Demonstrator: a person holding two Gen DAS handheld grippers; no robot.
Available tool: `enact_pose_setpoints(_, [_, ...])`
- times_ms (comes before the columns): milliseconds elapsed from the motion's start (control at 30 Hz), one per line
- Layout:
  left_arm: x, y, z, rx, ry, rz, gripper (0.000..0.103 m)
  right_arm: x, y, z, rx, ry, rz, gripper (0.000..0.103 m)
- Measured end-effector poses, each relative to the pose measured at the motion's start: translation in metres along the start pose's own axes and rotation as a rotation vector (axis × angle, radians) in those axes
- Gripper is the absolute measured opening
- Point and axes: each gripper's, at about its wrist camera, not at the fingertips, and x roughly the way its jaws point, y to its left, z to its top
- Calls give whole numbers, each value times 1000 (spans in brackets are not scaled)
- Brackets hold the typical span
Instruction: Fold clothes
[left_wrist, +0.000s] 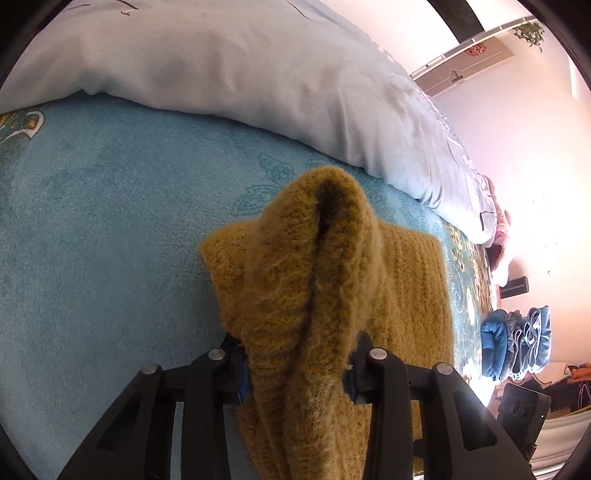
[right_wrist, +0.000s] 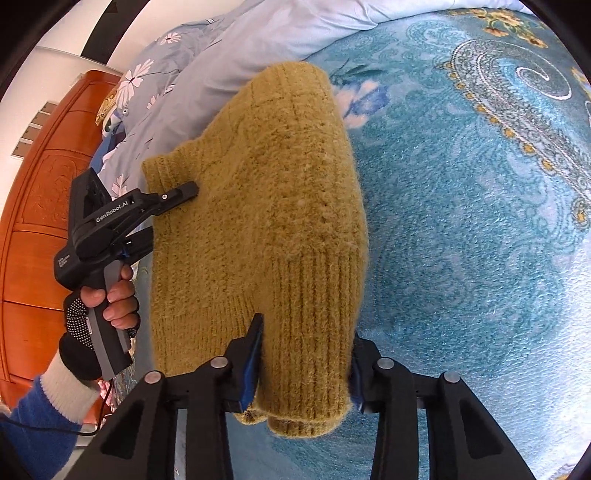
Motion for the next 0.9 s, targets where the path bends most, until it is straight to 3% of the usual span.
enact_pose_setpoints(233, [-28, -17, -22, -26, -83, 11, 34, -11, 8, 16, -81, 45, 26, 31])
enact_pose_setpoints(433, [-54, -32, -61, -91, -125, 21, 33, -37, 8, 44, -256, 127, 27, 31])
enact_pose_setpoints(600, [-80, -47, -117, -201, -197, 78, 33, -56, 12, 63, -470, 244, 23, 31])
enact_pose_setpoints(633, [-76, -45, -112, -235, -212, 92, 33, -57, 13, 64, -518, 277, 19, 31])
enact_pose_setpoints(700, [-72, -60, -134, -295, -231, 114, 33, -57, 15, 68, -602, 338, 16, 31])
enact_pose_setpoints(767, [-69, -51, -141, -376, -249, 110, 33, -56, 17, 72, -686, 400, 13, 31])
enact_pose_setpoints(833, [-82, -53, -178, -420, -254, 115, 33, -52, 17, 77, -755, 455, 13, 31])
enact_pose_setpoints(900, [-75, -56, -193, -468, -250, 104, 33, -44, 16, 84, -798, 501, 14, 31])
